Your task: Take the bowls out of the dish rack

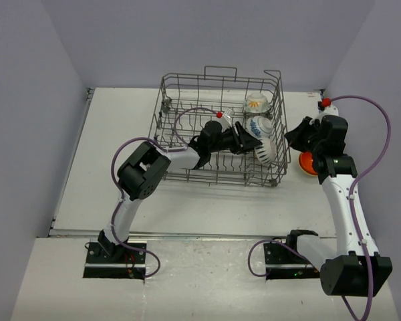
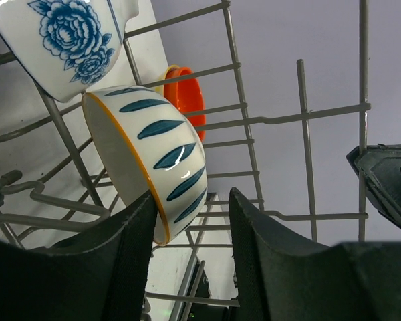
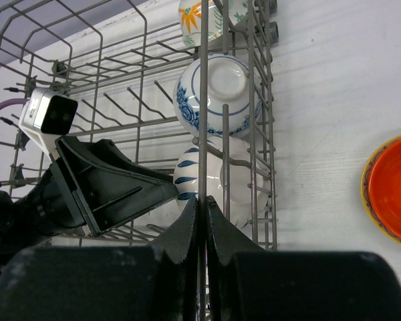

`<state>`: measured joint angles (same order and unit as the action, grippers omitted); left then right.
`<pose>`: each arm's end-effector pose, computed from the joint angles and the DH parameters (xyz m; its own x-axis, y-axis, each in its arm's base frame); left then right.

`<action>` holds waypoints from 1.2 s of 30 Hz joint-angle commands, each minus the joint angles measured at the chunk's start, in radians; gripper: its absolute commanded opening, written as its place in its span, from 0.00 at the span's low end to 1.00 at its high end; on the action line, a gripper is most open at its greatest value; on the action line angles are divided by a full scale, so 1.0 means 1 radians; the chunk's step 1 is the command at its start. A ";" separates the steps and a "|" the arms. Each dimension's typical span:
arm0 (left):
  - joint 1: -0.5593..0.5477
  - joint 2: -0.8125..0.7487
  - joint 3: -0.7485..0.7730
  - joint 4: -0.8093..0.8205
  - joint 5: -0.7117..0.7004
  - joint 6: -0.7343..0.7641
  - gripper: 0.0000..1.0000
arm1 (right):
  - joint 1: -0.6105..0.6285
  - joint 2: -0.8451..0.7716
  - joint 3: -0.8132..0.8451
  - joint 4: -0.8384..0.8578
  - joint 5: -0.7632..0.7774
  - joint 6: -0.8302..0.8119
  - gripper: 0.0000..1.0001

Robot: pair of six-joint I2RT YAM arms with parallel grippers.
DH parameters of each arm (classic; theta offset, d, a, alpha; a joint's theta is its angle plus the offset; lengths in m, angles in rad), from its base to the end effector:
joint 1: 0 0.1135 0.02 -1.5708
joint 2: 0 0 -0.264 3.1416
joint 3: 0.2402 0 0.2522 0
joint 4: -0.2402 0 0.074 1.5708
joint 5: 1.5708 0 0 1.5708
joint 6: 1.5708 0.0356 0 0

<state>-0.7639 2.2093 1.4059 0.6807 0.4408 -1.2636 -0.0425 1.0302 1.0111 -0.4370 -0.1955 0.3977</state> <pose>0.3477 -0.3541 0.1778 -0.9145 -0.3177 -0.2503 0.1974 0.1896 -0.9618 0.2281 -0.0028 0.3472 -0.4570 0.3997 -0.7946 0.0482 0.9032 0.4266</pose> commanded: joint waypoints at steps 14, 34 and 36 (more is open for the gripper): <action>-0.075 0.003 0.105 -0.253 -0.067 0.104 0.48 | 0.030 0.027 -0.026 -0.092 -0.078 -0.005 0.00; -0.089 -0.050 -0.088 0.080 -0.151 0.030 0.02 | 0.030 0.024 -0.023 -0.095 -0.073 -0.017 0.00; -0.087 -0.039 -0.088 0.111 -0.133 0.015 0.00 | 0.030 0.024 -0.023 -0.097 -0.071 -0.019 0.00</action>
<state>-0.8314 2.1643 1.3594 0.6212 0.2604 -1.1946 -0.0372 1.0306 1.0111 -0.4450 -0.2081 0.3996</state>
